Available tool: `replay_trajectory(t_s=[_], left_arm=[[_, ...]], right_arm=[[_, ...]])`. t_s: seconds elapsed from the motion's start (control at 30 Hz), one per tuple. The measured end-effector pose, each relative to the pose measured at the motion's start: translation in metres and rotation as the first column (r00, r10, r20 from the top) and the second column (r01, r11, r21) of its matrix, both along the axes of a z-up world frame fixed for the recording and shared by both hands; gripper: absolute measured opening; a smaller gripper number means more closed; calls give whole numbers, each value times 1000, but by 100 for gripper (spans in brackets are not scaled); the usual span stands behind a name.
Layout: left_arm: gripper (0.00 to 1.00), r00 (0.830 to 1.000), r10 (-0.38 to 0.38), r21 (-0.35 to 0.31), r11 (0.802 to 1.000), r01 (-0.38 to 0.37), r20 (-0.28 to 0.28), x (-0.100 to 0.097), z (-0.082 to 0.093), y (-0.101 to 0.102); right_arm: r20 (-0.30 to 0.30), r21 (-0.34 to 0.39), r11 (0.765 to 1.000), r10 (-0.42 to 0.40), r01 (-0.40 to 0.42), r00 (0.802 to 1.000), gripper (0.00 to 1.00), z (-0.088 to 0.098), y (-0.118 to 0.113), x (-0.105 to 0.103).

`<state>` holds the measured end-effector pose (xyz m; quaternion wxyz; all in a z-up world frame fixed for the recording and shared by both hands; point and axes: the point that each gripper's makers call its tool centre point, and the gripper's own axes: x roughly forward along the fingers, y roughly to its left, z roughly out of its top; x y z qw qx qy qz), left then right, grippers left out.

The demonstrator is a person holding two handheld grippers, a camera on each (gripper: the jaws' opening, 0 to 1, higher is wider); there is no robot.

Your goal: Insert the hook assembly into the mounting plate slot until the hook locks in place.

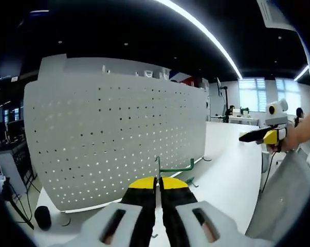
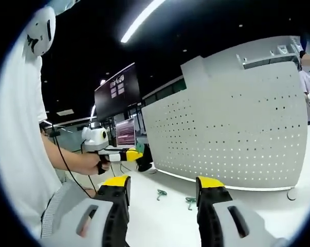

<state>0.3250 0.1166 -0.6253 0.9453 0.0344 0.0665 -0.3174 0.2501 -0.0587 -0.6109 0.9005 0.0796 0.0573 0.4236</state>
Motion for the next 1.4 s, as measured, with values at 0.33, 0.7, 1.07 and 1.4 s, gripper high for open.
replay_trajectory(t_s=[0.33, 0.7, 1.07, 1.4], left_arm=[[2, 1000, -26, -15, 1000, 26, 9, -3, 6, -19], [2, 1000, -27, 1, 1000, 27, 10, -2, 7, -30], [2, 999, -19, 8, 1000, 19, 36, -8, 13, -40], [2, 998, -16, 13, 1000, 15, 53, -8, 20, -48]], right_arm=[[-1, 37, 999, 27, -27, 1000, 44, 3, 25, 16], [16, 64, 994, 91, -91, 996, 38, 11, 60, 22], [13, 87, 987, 132, -133, 991, 31, 17, 84, 31], [-4, 149, 981, 126, -124, 992, 25, 27, 101, 43]])
